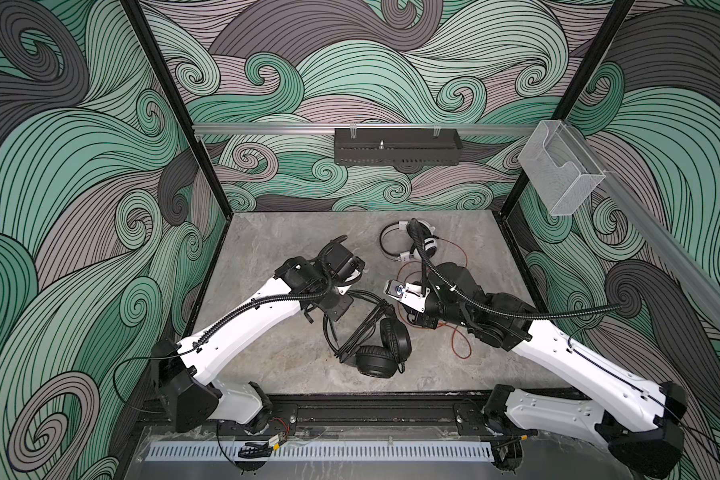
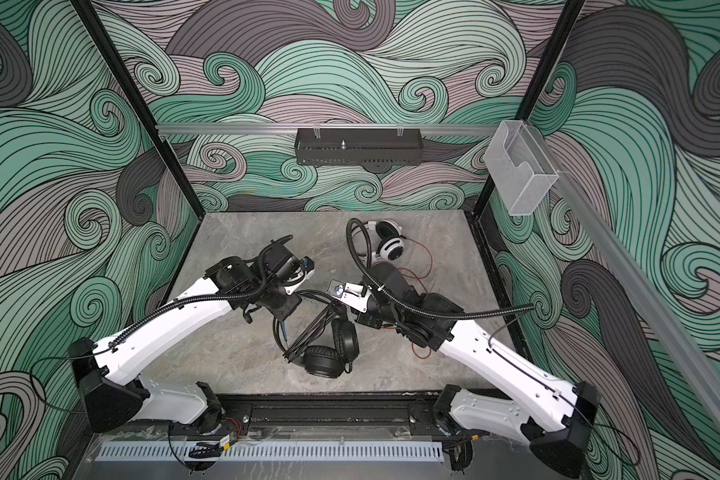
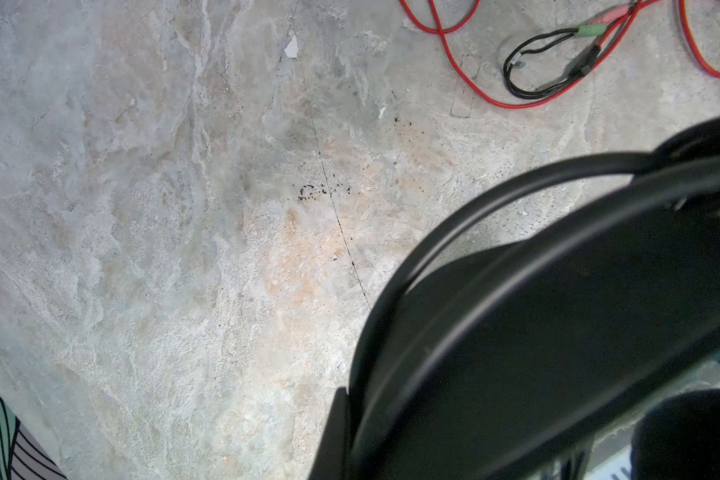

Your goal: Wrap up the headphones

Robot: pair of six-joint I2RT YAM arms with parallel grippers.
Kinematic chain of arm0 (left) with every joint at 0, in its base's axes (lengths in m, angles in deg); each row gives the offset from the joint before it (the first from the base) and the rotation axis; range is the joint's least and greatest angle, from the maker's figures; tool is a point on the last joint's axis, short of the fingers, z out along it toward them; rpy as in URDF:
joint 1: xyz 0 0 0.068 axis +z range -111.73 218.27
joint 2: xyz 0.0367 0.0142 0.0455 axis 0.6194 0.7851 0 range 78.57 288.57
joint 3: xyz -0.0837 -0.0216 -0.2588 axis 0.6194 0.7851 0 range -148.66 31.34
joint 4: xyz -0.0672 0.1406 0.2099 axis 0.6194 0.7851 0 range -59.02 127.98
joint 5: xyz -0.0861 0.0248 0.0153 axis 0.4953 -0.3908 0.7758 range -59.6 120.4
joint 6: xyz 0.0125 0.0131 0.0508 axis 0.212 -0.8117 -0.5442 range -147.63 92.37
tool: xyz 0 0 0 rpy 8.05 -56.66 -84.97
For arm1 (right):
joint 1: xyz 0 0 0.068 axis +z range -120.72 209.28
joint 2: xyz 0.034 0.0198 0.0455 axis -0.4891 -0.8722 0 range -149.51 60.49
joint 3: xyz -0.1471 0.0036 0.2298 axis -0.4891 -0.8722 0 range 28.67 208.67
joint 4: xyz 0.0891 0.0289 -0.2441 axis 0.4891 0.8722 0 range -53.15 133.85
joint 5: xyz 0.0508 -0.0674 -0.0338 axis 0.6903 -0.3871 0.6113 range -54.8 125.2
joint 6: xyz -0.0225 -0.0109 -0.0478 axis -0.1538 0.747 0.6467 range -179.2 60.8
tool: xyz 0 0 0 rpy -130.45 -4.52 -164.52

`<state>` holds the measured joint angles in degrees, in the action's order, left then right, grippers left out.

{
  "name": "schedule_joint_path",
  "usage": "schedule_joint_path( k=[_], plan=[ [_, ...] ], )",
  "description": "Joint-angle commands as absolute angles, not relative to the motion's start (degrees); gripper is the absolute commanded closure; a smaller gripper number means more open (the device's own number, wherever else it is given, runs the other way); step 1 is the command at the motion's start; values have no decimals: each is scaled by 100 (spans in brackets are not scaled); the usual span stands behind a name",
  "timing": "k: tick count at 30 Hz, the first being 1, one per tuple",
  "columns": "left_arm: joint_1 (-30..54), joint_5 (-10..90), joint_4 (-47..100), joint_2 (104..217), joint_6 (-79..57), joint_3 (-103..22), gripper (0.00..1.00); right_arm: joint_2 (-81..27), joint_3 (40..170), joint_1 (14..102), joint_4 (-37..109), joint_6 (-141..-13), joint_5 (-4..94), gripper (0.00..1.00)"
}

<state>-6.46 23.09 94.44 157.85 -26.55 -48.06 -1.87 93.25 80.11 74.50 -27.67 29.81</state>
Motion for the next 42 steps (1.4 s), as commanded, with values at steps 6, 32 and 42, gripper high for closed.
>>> schedule_joint_path(
  k=[6,32,42],
  plan=[
    [-326,2372,9598,15901,-2460,-5114,100,-184,9546,7995,7559,-3473,2294,51],
    [3029,3103,8457,20283,-2083,-8515,100,-217,9661,7854,7651,-4923,1843,1],
    [3403,3067,8363,21140,-2243,-9188,100,-423,9705,7771,7571,-4935,2003,1]
  ],
)
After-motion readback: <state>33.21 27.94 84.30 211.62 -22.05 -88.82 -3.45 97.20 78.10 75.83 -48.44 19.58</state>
